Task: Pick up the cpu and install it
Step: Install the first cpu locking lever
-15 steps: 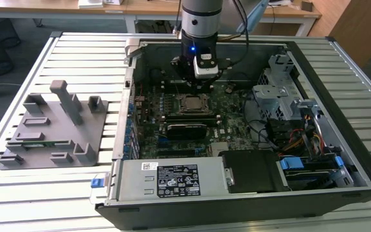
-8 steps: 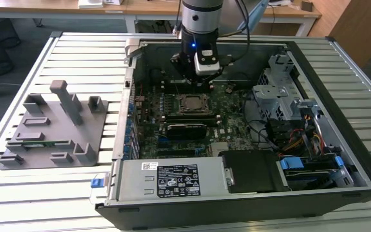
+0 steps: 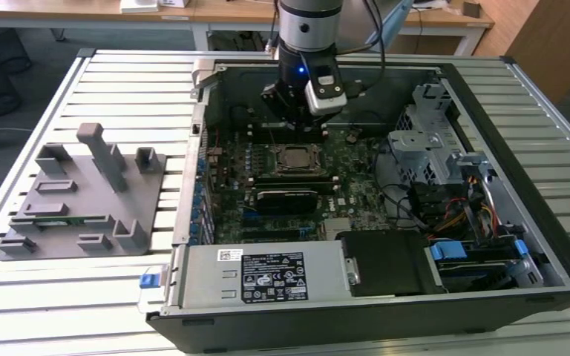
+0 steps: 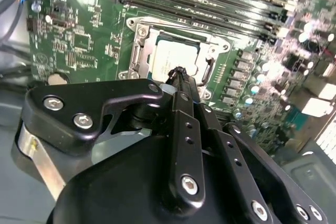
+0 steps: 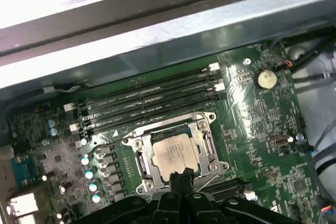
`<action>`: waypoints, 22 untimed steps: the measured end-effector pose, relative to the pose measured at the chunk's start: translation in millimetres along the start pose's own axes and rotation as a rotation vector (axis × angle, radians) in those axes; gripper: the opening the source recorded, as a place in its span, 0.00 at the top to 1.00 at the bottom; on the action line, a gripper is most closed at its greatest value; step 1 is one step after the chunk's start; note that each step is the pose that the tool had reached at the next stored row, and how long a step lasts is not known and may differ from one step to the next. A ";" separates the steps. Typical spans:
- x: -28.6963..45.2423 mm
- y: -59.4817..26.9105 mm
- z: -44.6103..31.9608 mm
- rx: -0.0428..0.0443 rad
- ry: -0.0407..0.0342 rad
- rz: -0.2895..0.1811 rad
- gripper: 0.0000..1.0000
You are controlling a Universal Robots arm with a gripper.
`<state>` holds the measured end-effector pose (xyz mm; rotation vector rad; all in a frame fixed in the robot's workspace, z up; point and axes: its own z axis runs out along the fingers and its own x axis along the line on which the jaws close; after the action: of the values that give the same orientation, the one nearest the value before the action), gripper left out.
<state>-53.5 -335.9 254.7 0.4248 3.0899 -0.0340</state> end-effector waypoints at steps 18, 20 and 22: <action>15.0 -4.2 1.0 -0.0054 -0.0038 -0.202 0.89; 16.3 -4.6 1.8 -0.0070 -0.0041 -0.231 0.89; 22.7 -6.4 2.2 -0.0119 -0.0036 -0.232 0.89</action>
<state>-77.0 -336.0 252.1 0.0632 3.1160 -0.0202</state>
